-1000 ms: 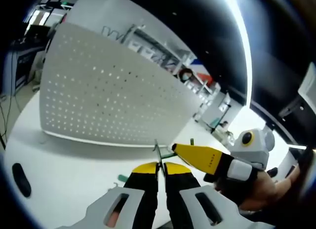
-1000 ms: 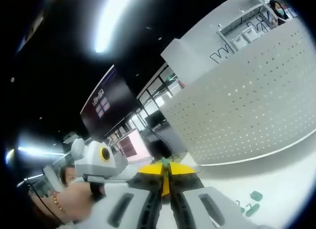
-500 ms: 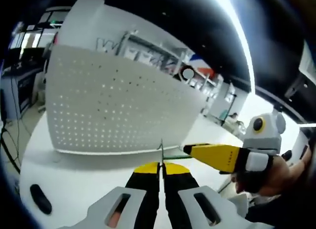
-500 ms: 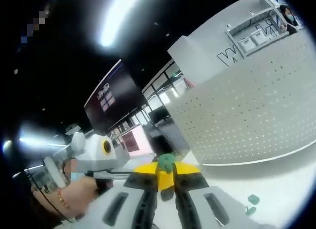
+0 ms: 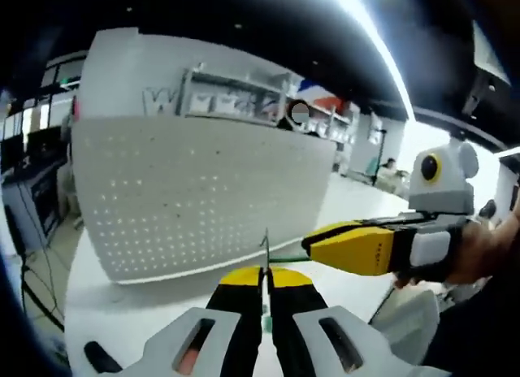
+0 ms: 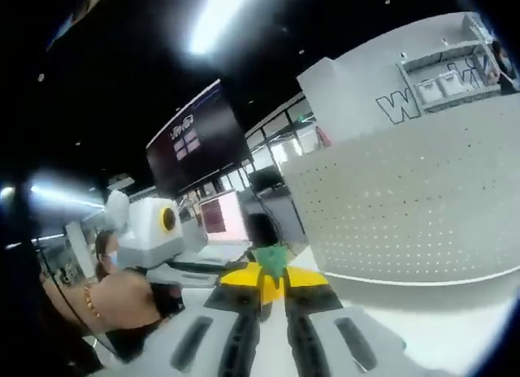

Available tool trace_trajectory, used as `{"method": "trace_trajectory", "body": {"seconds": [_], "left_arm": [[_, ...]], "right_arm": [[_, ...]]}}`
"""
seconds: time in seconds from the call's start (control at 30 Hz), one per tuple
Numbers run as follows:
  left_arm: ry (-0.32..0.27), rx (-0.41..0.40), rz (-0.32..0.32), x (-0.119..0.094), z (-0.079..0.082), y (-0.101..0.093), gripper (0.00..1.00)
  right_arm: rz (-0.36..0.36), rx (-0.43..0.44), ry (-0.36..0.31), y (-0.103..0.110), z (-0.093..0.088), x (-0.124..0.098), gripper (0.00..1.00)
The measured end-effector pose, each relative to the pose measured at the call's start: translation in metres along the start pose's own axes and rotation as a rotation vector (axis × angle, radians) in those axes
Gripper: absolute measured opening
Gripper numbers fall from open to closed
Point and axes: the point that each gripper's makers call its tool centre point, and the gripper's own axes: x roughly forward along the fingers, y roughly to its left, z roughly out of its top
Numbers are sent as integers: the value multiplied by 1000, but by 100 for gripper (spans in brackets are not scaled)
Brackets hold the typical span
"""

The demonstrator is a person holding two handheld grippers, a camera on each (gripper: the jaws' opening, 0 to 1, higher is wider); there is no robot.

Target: Insert the hook assembly into the mounting plate slot until the hook locks in place.

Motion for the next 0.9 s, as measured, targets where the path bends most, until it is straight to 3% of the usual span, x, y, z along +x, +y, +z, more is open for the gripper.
{"method": "trace_trajectory", "body": {"seconds": [0.33,0.5,0.9], "left_arm": [[-24,-3,-39,0,9,-6,1],[-45,55,-25,-2,14,-6,1],[-59,120,-20,-6,23,-9,1]], "right_arm": [[12,44,12,0,1,4,7],[8,114,-1,-2,3,3,5],[46,117,-33,4,11,4,2]]}}
